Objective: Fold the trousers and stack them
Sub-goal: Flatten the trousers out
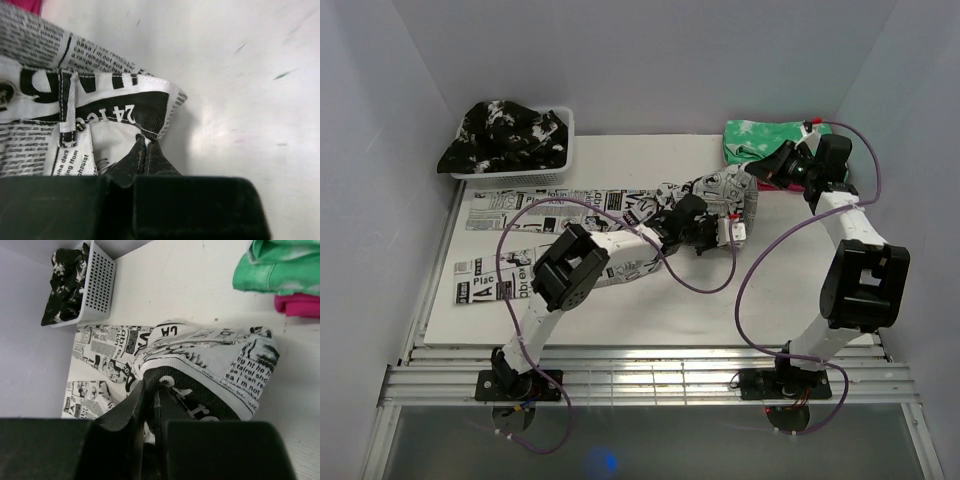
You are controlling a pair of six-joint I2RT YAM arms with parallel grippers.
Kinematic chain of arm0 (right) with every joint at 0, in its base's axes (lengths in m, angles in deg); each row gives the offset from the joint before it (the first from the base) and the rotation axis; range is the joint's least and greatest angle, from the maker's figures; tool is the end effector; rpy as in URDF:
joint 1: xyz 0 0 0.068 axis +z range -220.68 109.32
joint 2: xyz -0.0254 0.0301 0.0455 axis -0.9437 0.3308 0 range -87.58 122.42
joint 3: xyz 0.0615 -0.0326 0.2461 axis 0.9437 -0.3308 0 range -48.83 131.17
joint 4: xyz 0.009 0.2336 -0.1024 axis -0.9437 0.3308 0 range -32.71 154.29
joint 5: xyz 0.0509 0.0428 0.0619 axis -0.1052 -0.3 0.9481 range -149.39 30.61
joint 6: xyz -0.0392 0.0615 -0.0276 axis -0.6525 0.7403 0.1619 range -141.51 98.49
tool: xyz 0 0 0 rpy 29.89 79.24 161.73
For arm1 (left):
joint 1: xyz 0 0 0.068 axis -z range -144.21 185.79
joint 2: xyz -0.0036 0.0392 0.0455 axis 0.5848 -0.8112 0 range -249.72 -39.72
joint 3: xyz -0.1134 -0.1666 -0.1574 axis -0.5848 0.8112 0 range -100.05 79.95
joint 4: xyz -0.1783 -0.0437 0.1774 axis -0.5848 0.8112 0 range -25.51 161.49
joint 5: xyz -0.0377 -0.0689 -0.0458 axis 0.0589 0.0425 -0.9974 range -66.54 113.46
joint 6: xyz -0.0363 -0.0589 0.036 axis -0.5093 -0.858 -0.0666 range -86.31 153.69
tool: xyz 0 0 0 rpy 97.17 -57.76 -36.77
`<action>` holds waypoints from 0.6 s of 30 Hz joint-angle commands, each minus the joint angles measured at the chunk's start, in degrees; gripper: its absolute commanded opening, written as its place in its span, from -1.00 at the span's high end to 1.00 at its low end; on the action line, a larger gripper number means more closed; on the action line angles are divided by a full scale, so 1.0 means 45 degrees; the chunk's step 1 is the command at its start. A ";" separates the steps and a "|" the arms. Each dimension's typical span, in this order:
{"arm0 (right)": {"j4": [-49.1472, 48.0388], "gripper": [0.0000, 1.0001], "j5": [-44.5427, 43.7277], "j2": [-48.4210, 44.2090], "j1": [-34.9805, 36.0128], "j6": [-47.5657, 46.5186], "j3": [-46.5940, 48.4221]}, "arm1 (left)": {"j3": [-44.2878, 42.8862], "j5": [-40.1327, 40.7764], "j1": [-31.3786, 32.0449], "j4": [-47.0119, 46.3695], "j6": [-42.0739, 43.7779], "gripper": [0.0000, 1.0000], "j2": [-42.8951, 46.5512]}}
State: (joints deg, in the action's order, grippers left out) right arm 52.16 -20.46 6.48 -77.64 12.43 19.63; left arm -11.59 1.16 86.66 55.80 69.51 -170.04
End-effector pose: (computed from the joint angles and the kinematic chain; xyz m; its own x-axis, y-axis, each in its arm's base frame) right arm 0.3983 -0.0064 0.2663 -0.5617 0.5061 -0.6545 -0.2129 0.6761 0.7054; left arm 0.3087 -0.4194 0.1308 0.2847 0.5079 -0.8130 0.9352 0.0394 0.3520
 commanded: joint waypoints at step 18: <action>1.4086 0.84 -0.0583 0.4136 -0.3159 -1.4039 0.8027 | -0.4809 -0.5258 0.2621 0.1109 -1.1415 -0.30 -0.0492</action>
State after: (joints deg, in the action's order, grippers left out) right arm 106.13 -19.47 24.71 -90.82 -36.47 52.38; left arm -29.23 -19.04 97.26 59.34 27.28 -171.62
